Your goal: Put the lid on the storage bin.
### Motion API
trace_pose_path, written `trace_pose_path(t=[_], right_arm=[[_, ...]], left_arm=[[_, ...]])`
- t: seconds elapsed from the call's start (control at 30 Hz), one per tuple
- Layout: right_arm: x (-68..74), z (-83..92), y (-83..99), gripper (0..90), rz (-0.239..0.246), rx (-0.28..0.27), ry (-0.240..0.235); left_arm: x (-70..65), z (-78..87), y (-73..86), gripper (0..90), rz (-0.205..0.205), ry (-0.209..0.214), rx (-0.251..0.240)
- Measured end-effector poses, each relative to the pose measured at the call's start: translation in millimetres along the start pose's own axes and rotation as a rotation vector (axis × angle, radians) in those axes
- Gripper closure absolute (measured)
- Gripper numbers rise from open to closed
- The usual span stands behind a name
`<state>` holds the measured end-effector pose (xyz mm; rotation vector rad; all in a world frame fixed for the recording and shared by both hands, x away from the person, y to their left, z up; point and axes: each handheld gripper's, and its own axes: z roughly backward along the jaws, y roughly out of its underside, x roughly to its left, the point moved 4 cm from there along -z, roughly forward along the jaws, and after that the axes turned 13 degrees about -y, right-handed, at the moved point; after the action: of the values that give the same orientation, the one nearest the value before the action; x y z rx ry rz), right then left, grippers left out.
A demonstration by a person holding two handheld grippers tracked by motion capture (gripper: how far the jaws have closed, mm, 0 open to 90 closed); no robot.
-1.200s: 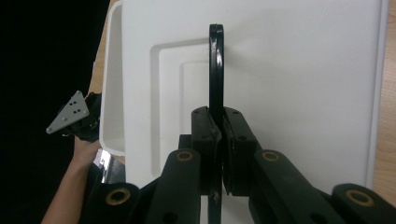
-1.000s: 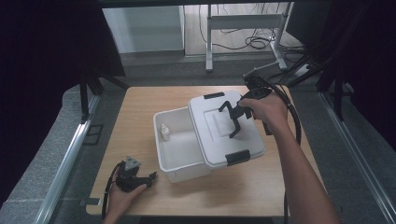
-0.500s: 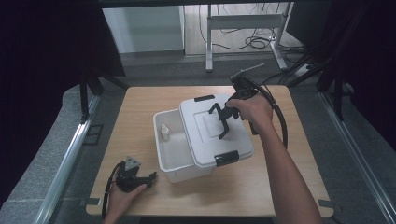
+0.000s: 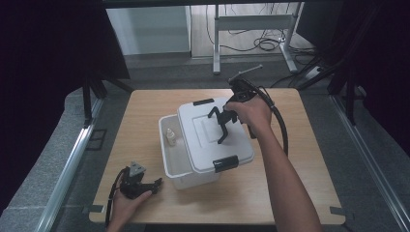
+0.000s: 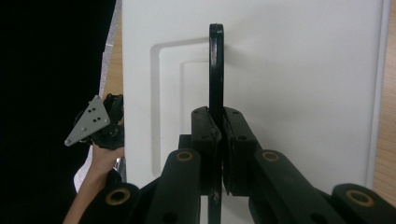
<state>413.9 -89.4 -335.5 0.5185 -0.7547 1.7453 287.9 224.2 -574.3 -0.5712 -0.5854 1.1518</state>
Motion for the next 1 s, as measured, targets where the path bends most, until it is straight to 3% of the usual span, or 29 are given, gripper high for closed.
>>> trace_pose_path(t=[0.37,1.0], right_arm=[[9.4,-9.7,-4.3,85.0,-0.007,0.006,-0.012],[22.1,-29.1,-9.9,85.0,-0.031,0.017,0.009]], left_arm=[[0.0,0.0,0.0,12.6,0.0,0.0,0.001],[0.0,0.0,0.0,12.4,-0.001,0.001,0.001]])
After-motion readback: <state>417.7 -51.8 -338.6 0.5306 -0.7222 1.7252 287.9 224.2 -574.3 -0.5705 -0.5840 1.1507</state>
